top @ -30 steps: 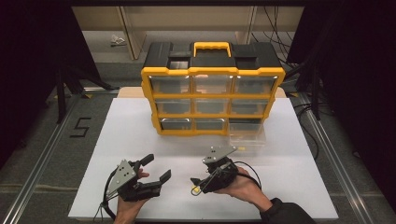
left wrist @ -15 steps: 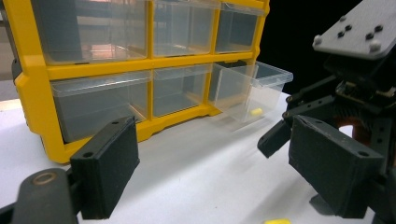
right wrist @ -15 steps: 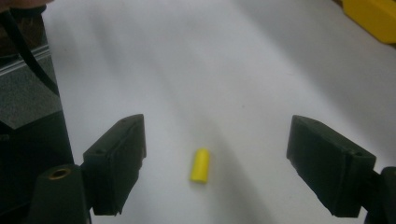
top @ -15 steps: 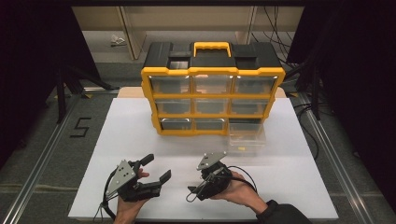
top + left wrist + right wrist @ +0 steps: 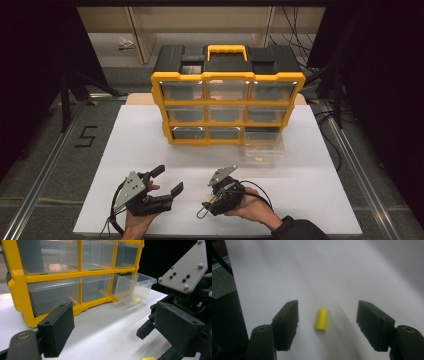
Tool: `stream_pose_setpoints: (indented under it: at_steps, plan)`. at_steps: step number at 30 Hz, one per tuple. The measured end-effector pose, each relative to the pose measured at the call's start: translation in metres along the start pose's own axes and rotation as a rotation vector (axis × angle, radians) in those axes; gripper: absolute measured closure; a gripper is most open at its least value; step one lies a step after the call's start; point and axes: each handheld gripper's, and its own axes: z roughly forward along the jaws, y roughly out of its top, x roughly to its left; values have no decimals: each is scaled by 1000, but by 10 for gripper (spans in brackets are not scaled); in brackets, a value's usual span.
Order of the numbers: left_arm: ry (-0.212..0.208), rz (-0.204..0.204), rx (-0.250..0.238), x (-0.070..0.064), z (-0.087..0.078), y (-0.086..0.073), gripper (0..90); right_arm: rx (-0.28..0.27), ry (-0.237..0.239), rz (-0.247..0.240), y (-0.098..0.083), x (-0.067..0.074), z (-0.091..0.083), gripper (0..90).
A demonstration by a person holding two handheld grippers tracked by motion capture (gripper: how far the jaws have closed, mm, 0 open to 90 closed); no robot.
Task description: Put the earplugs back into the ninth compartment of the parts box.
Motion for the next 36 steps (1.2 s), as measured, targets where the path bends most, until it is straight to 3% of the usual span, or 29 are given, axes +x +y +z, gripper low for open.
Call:
stream_pose_setpoints:
  at_steps: [9, 22, 27, 36]
  plan:
    - [1, 0, 1, 0, 0, 0, 155, 43, 8, -17, -4, 1, 9, 513]
    - [2, 3, 7, 0, 0, 0, 156, 44, -10, -59, -7, 5, 13, 788]
    - [1, 2, 5, 0, 0, 0, 156, 27, -22, -68, -6, 5, 10, 806]
    - [0, 1, 5, 0, 0, 0, 157, -63, -56, -31, -1, -5, -8, 808]
